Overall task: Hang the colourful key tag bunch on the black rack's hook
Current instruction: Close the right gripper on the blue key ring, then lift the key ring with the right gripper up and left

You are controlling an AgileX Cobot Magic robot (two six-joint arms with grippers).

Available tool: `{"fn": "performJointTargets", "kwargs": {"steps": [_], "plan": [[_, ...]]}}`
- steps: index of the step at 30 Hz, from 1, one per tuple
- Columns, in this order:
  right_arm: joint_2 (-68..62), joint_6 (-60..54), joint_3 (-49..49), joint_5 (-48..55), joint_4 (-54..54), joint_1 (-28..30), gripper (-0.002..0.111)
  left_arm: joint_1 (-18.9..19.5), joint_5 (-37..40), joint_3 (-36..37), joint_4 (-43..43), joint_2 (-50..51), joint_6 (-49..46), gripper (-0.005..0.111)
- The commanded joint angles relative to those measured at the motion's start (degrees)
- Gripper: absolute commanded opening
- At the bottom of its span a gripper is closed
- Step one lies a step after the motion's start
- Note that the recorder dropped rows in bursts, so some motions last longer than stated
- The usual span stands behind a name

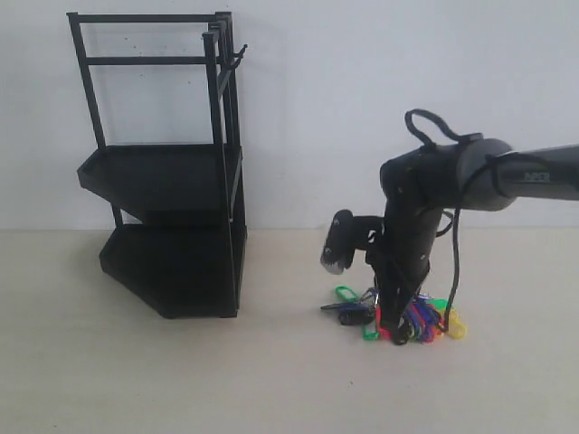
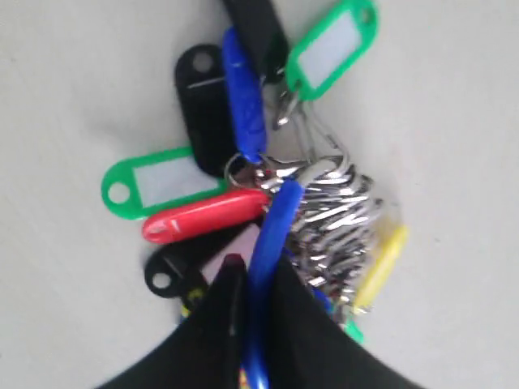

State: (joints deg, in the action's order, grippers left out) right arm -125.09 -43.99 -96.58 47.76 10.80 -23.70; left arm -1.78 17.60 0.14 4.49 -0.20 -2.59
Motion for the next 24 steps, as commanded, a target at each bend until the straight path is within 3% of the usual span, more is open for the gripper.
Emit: {"fn": "performJointTargets", "kwargs": {"steps": [1, 5, 10, 15, 20, 24], "plan": [[7.3, 11.2, -0.1, -1.6, 0.1, 0.3, 0.0, 0.2, -0.6, -0.1, 0.1, 0.2, 0.0, 0.004], [16.8, 27.2, -0.1, -3.2, -4.1, 1.0, 0.0, 0.2, -0.6, -0.1, 0.1, 0.2, 0.0, 0.004], [25.8, 27.7, -0.1, -2.6, -19.7, 4.9, 0.0, 0.2, -0.6, -0.1, 0.1, 0.2, 0.0, 0.004], [34.7, 19.2, 4.7, -5.2, -34.7, 10.0, 0.0, 0.2, -0.6, -0.1, 0.1, 0.2, 0.0, 0.004], [47.0, 9.0, 18.7, -12.8, -46.1, 11.8, 0.0, 0.2, -0.6, -0.1, 0.1, 0.2, 0.0, 0.004], [55.7, -1.4, 30.9, -23.7, -62.0, 11.8, 0.0, 0.2, -0.6, -0.1, 0.1, 0.2, 0.0, 0.004]]}}
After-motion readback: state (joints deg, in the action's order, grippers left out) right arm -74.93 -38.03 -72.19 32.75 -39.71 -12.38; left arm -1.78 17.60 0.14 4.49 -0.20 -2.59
